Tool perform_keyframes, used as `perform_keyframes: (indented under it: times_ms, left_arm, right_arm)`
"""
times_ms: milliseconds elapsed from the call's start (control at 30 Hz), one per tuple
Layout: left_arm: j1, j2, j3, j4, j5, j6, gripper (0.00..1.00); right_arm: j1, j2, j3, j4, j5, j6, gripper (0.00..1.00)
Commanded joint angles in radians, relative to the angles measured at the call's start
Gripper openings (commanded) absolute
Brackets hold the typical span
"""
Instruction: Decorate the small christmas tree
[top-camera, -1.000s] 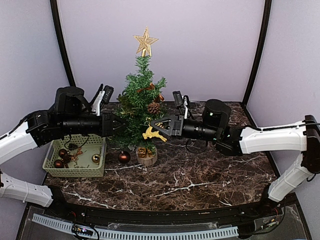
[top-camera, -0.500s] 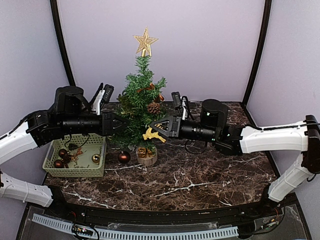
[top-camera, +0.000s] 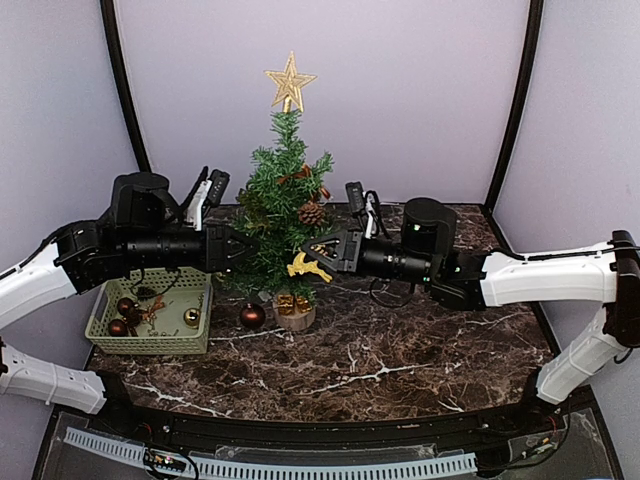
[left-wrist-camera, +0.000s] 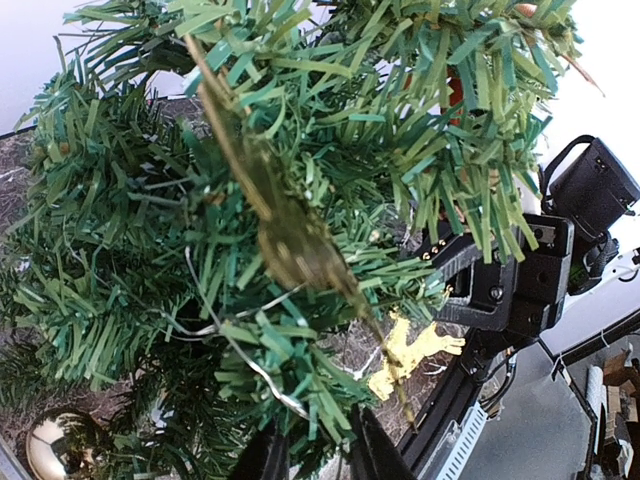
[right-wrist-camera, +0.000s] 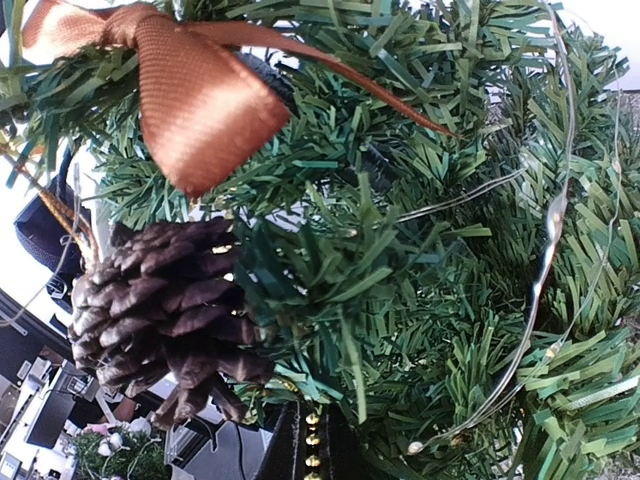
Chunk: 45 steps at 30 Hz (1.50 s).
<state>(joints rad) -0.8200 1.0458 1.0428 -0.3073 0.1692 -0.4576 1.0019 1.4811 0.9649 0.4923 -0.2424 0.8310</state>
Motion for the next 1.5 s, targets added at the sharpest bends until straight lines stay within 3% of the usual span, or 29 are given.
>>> perform_keyframes:
  times_ms: [0,100,333,667,1067,1200,1367,1467]
  left_arm:
    - [0.006,-0.010,-0.011,0.024,0.006,-0.002,0.23]
    - [0.006,-0.016,-0.012,0.020,0.000,-0.001,0.26]
    - [0.006,-0.034,-0.009,0.003,-0.006,-0.004,0.29]
    - [0.006,-0.065,-0.018,-0.021,-0.028,-0.013,0.31]
    - [0.006,-0.112,0.032,-0.110,-0.034,0.025,0.56]
    - [0.005,-0.114,0.055,-0.139,-0.037,0.030,0.69]
    - [0.006,-0.110,0.076,-0.175,-0.045,0.060,0.75]
    - [0.010,-0.097,0.096,-0.220,-0.082,0.083,0.81]
  right_arm:
    - [0.007,-0.018,0.020,0.008,0.025,-0.008,0.00]
    - [0.007,-0.030,0.016,0.007,0.012,-0.016,0.00]
    - [0.007,-0.074,-0.024,0.019,0.001,-0.024,0.23]
    - [0.007,-0.120,-0.056,0.002,0.026,-0.040,0.39]
    - [0.007,-0.240,-0.069,-0.085,0.009,-0.190,0.60]
    - [0.007,-0.274,-0.077,-0.118,0.032,-0.219,0.66]
    - [0.005,-0.315,-0.079,-0.180,0.104,-0.257,0.75]
    - [0.000,-0.346,-0.076,-0.224,0.145,-0.289,0.88]
